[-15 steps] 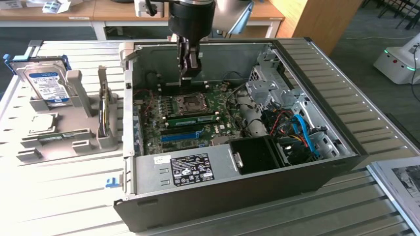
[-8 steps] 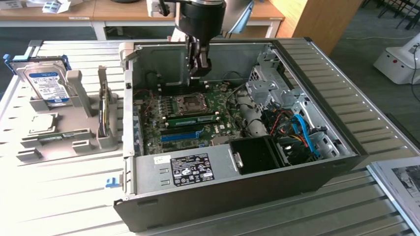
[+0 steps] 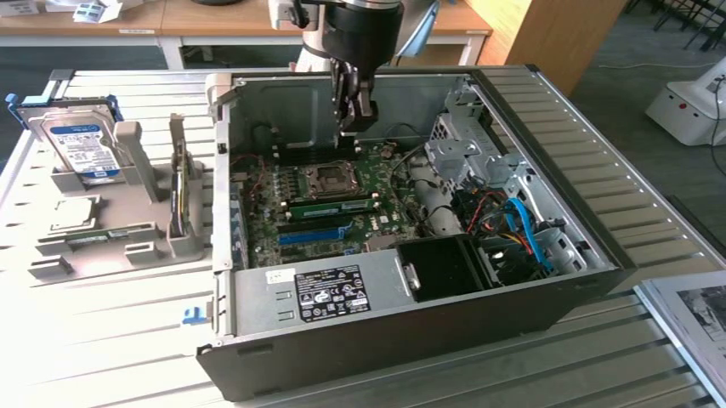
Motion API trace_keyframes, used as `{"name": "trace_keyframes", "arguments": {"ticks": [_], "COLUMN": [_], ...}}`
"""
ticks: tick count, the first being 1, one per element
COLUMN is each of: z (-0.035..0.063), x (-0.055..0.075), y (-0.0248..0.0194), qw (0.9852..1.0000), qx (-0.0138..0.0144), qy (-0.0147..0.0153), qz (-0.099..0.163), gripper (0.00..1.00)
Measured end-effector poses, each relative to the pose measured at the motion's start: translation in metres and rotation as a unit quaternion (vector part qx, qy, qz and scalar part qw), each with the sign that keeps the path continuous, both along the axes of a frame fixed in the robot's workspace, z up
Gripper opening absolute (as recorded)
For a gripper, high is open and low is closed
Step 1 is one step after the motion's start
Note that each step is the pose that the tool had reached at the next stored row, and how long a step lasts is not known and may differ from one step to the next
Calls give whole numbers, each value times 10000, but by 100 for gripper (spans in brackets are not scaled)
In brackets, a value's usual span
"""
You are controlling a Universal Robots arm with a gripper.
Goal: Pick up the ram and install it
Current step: 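Press down the ram until it locks into place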
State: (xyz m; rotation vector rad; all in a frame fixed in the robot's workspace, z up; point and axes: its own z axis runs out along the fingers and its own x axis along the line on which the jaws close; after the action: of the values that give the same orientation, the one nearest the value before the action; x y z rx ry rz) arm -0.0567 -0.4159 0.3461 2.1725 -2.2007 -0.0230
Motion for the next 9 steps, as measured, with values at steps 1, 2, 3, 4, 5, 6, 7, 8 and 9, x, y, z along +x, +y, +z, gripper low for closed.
{"name": "trace_keyframes", "arguments": {"ticks": [1,2,3,4,5,6,7,8,9], "z": [0,0,0,2,8,13,19,25,32], "x": [0,0,0,0,1,1,0,1,1], "y": [0,1,1,1,1,1,1,1,1], "qw": [10000,10000,10000,10000,10000,10000,10000,10000,10000], "qx": [0,0,0,0,0,0,0,0,0], "qy": [0,0,0,0,0,0,0,0,0], "qz": [0,0,0,0,0,0,0,0,0], "gripper": [10,10,10,10,10,10,10,10,10]}}
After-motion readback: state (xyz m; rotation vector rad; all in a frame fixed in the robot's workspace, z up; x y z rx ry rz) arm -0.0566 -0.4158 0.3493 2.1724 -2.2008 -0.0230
